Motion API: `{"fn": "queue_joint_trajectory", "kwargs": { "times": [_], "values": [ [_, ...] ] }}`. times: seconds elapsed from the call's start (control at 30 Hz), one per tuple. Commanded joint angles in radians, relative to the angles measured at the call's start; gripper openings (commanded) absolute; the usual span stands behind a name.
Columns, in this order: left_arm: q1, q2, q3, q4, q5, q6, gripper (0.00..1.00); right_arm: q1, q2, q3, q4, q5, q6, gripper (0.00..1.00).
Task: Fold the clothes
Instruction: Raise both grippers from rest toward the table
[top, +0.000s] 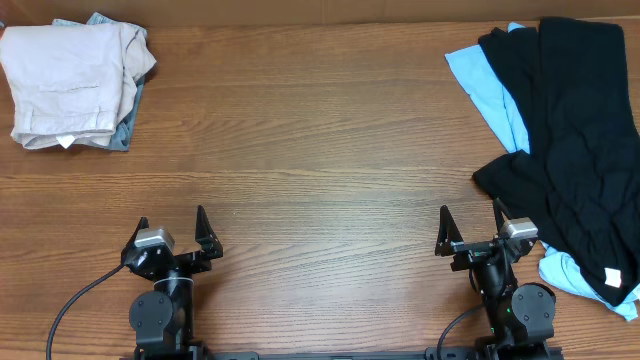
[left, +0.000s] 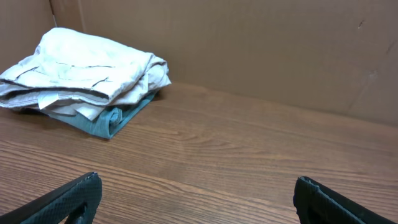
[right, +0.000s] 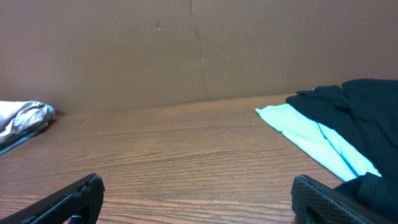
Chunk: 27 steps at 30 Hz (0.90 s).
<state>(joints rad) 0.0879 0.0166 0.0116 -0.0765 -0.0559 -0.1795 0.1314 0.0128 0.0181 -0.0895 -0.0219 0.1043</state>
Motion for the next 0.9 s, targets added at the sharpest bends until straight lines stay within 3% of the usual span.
{"fn": "queue_joint_trajectory", "kwargs": {
  "times": [0.0, 0.87],
  "values": [
    [0.009, -0.012, -0.007, 0.003, 0.012, 0.023, 1.00, -0.005, -0.010, -0.010, 0.008, -0.002, 0.000, 1.00],
    [0.009, -0.012, -0.007, 0.009, -0.027, 0.023, 1.00, -0.005, -0.010, -0.010, 0.006, 0.027, 0.000, 1.00]
  ]
}}
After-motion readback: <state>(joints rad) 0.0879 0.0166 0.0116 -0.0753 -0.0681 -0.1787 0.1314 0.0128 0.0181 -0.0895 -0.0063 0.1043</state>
